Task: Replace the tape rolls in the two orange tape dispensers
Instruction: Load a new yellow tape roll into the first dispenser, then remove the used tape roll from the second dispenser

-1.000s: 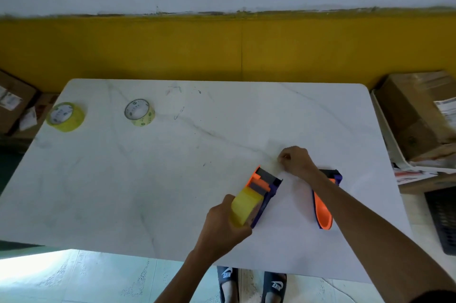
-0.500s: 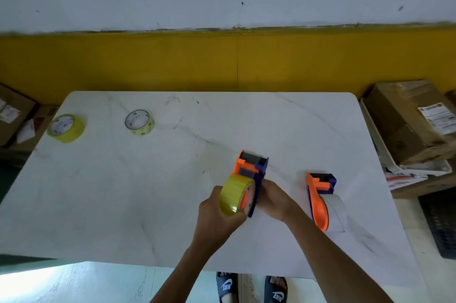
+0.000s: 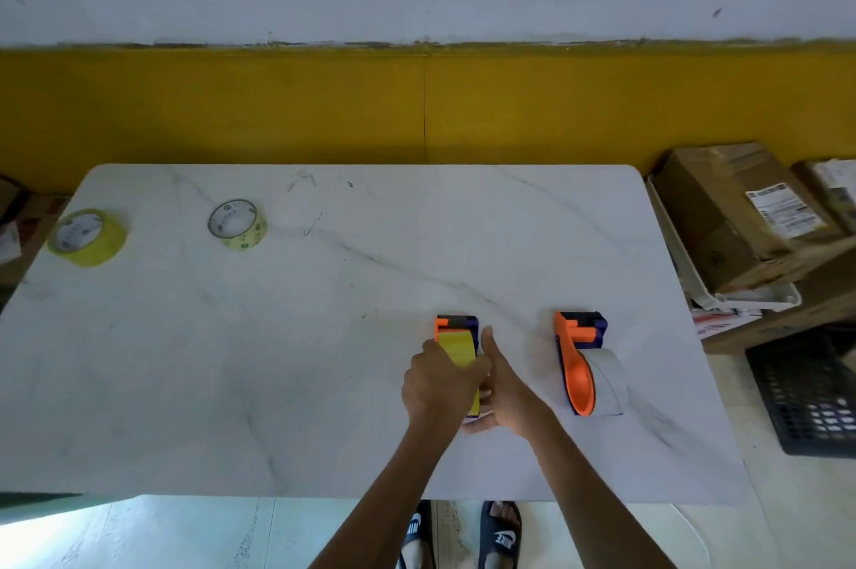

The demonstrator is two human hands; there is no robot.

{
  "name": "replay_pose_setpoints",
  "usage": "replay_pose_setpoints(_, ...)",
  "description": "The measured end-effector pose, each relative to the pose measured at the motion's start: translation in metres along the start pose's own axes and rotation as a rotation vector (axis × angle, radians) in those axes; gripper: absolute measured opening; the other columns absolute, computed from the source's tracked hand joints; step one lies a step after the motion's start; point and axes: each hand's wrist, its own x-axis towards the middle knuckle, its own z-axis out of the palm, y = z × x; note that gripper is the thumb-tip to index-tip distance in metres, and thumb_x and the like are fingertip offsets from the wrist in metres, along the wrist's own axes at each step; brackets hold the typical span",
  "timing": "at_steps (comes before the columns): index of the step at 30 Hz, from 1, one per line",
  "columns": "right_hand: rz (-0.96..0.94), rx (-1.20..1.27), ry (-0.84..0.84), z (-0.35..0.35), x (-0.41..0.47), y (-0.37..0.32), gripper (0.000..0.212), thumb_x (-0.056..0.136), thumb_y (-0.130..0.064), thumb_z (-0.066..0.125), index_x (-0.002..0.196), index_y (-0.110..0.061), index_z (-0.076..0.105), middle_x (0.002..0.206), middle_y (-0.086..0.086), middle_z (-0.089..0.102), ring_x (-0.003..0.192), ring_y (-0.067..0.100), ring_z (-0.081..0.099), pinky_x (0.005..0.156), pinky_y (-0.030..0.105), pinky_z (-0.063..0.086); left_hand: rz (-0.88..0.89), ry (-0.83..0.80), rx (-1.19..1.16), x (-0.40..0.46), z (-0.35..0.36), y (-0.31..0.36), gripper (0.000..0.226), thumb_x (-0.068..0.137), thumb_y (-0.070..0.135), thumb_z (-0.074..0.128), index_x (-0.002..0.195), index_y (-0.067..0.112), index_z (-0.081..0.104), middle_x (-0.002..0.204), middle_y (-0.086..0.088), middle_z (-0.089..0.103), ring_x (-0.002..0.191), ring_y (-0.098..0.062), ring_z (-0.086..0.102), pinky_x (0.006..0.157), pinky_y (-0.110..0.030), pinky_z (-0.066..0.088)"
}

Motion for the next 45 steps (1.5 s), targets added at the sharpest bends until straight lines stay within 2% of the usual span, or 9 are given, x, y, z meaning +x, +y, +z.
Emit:
replay_pose_setpoints(3,0.226,-0.463,0.090,-0.014,-0.019,-0.022,0.130,0.055,-0.099,0.014,0.135,-0.003,0.049,0.090,0.025,0.073,0.071,0.035,0.074,0.072,0.045,0.062,0.026,-0.004,0.043,0.005,0.000,-0.008,0.055,0.072,0.055,0.064,0.102,0.010,0.049,0.087,-0.003,0.054,0.090,-0.030,0.064,0.073,-0.036,0.054)
replay_pose_setpoints(5,0.222,-0.542,0.216,-0.028,-0.027,-0.029,0.125,0.061,-0.096,0.014,0.142,-0.005,0.038,0.089,0.027,0.071,0.071,0.036,0.074,0.068,0.043,0.062,0.032,-0.004,0.059,0.006,0.002,-0.012,0.053,0.072,0.053,0.063,0.101,0.011,0.048,0.085,-0.002,0.053,0.089,-0.030,0.064,0.073,-0.036,0.054)
replay_pose_setpoints(10,0.060,-0.333,0.286,-0.039,-0.031,-0.024,0.078,0.082,-0.079,0.024,0.129,-0.022,0.050,0.103,0.015,0.066,0.097,0.032,0.065,0.080,0.045,0.057,0.017,-0.010,0.054,0.007,0.004,-0.011,0.053,0.074,0.051,0.063,0.105,0.011,0.049,0.092,-0.007,0.058,0.090,-0.032,0.063,0.074,-0.037,0.054)
replay_pose_setpoints(21,-0.204,-0.262,0.344,0.002,-0.023,-0.022,0.044,0.095,-0.055,0.034,0.104,-0.017,0.055,0.102,0.009,0.061,0.101,0.031,0.062,0.088,0.044,0.053,0.018,-0.020,0.053,0.002,0.008,-0.014,0.066,0.075,0.060,0.065,0.117,0.013,0.046,0.109,-0.008,0.061,0.098,-0.029,0.063,0.079,-0.037,0.054)
replay_pose_setpoints(25,-0.251,-0.289,0.384,0.000,-0.047,-0.035,0.051,0.095,-0.056,0.031,0.117,-0.016,0.053,0.113,0.010,0.059,0.097,0.025,0.057,0.085,0.041,0.052,0.023,-0.073,0.120,-0.009,-0.009,-0.010,0.091,0.067,0.079,0.056,0.125,0.011,0.041,0.121,-0.007,0.054,0.113,-0.029,0.056,0.082,-0.038,0.045)
replay_pose_setpoints(31,-0.340,-0.286,0.421,-0.006,-0.110,-0.093,0.043,0.095,-0.056,0.033,0.102,-0.017,0.049,0.103,0.009,0.054,0.090,0.026,0.053,0.066,0.033,0.049,0.264,-0.075,-0.039,-0.018,-0.082,0.049,0.074,0.095,0.057,0.040,0.138,-0.003,0.041,0.145,-0.024,0.045,0.133,-0.035,0.044,0.108,-0.039,0.035)
replay_pose_setpoints(34,-0.470,-0.253,0.440,-0.011,-0.134,-0.104,0.045,0.093,-0.058,0.036,0.100,-0.017,0.054,0.098,0.008,0.057,0.087,0.024,0.056,0.074,0.036,0.049,0.317,-0.080,-0.119,-0.030,-0.107,0.077,0.070,0.098,0.053,0.036,0.147,0.003,0.032,0.153,-0.017,0.036,0.139,-0.032,0.037,0.112,-0.040,0.031)
replay_pose_setpoints(38,-0.588,-0.214,0.477,-0.021,-0.151,-0.101,0.048,0.095,-0.057,0.034,0.111,-0.016,0.054,0.110,0.013,0.059,0.109,0.030,0.058,0.093,0.044,0.049,0.263,-0.108,-0.259,-0.034,-0.107,0.098,0.061,0.098,0.050,0.031,0.133,0.004,0.048,0.138,-0.017,0.052,0.125,-0.032,0.050,0.108,-0.043,0.039)
replay_pose_setpoints(45,-0.583,-0.131,0.496,-0.039,-0.156,-0.091,0.056,0.094,-0.058,0.035,0.121,-0.012,0.054,0.125,0.015,0.058,0.108,0.026,0.056,0.100,0.045,0.045,0.232,-0.198,-0.418,-0.044,-0.080,0.110,0.044,0.099,0.045,0.033,0.106,0.008,0.055,0.114,-0.014,0.062,0.111,-0.030,0.060,0.104,-0.044,0.046)
